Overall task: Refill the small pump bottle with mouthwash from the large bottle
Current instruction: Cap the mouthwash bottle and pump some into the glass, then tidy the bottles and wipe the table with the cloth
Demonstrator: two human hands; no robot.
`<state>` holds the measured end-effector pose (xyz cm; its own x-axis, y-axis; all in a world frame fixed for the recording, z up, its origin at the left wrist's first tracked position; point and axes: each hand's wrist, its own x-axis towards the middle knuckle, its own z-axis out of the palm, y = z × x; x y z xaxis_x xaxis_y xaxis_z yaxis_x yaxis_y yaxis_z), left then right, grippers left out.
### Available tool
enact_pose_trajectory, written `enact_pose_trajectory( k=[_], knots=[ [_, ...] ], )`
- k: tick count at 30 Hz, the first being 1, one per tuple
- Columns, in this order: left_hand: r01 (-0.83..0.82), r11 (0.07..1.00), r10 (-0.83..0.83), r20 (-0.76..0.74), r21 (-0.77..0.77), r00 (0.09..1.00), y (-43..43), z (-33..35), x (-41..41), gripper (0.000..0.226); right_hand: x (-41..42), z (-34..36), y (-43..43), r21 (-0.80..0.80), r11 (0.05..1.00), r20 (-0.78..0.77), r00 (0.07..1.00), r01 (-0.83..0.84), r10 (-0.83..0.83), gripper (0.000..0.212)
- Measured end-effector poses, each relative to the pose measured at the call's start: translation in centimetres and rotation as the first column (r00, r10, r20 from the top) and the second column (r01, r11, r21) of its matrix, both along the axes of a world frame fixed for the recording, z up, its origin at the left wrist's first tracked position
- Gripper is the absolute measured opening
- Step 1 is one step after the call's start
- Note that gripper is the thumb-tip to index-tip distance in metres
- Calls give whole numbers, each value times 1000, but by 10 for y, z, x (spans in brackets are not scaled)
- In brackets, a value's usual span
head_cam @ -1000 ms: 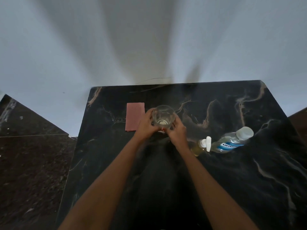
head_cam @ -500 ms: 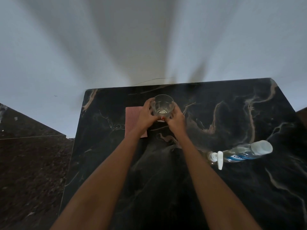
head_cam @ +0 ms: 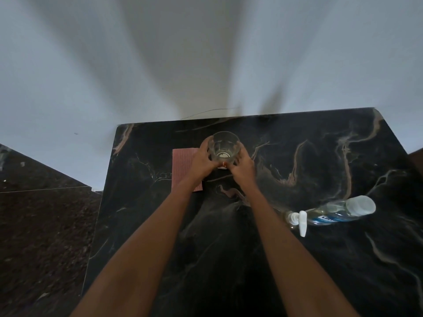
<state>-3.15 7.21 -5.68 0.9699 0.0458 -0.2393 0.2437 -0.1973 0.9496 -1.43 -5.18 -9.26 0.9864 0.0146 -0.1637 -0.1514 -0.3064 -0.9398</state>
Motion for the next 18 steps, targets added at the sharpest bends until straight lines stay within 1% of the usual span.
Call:
enact_pose_trajectory(
  k=[3,7,9,11,14,16,18],
  knots=[
    [19,1000,-19,-42,18,999,-1,6,-5,92,-6,2,0,-15,1000,-4,1000,8,-8,68],
    [13,999,-14,-28,-32,1000,-1,11,-17,71,-20,8,1,-17,999,33,999,33,-32,53],
    [12,999,-14,-37,-53,999,-4,10,-26,67,-28,11,-2,-22,998,54,997,53,-52,46],
    [-3,1000,2,-46,-22,999,-10,9,-37,68,-39,14,-7,-25,997,77,995,71,-69,42],
    [-38,998,43,-111,48,993,-20,5,-54,68,-58,16,-19,-72,995,90,994,62,-56,38],
    [-30,996,42,-134,85,990,-27,2,-68,58,-73,17,-28,-90,995,89,996,38,-30,36],
    [-3,996,14,-120,94,993,-34,0,-81,47,-91,19,-38,-108,994,96,995,-8,18,33]
  ],
)
